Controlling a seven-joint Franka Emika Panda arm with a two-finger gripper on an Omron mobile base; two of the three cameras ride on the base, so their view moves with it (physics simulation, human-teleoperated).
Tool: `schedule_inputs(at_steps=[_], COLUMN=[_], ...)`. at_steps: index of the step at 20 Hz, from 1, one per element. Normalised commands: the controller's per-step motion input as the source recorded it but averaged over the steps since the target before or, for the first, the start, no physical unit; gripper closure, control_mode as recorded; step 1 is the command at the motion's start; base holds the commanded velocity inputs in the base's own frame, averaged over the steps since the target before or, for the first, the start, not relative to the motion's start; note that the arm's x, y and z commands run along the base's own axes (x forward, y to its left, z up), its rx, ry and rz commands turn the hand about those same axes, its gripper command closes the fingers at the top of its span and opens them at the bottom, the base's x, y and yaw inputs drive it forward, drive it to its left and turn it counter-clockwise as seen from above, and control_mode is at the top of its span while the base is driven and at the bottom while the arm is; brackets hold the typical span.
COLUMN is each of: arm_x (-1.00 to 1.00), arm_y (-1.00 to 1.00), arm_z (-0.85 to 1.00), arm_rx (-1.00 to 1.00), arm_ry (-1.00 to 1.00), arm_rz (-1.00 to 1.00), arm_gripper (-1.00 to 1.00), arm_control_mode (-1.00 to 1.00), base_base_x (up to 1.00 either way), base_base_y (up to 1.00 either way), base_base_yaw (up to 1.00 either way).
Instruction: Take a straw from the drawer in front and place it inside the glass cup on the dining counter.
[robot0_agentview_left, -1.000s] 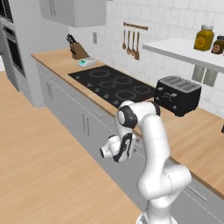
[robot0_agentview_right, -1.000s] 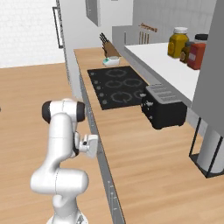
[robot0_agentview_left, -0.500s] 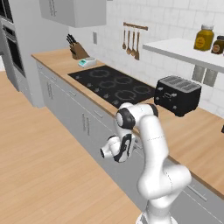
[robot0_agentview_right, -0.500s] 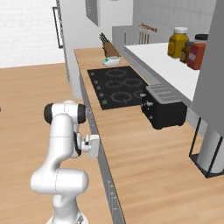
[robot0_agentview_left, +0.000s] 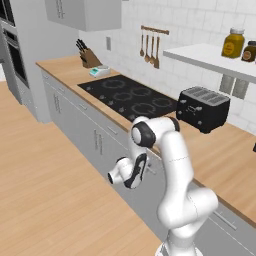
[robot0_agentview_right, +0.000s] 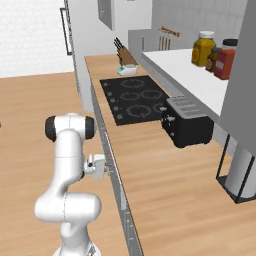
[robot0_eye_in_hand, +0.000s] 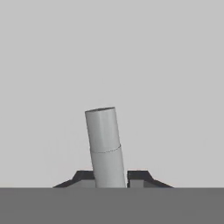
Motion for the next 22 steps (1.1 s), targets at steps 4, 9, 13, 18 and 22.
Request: schedule_inputs(at_steps=[4,9,13,18,22], arm_x=[-0.58,-0.52,-0.49,-0.44,-0.27], arm_y=[0.83,1.0,1.0,1.0,1.0], arm_z=[0.03,0.07,0.07,0.1,0.18], arm_rx=[0.12,0.08,0.06,0.07,0.12], arm_ry=[0.0,0.0,0.02,0.03,0.14], arm_rz=[0.08,0.09,0.11,0.1,0.07], arm_gripper=[1.0,1.0,1.0,1.0,1.0], arm_control_mode=[-1.0,-1.0,-1.0,-1.0,-1.0], base_base_x=[0.0,0.0,0.0,0.0,0.0], base_base_y=[0.0,0.0,0.0,0.0,0.0], base_base_yaw=[0.0,0.0,0.0,0.0,0.0])
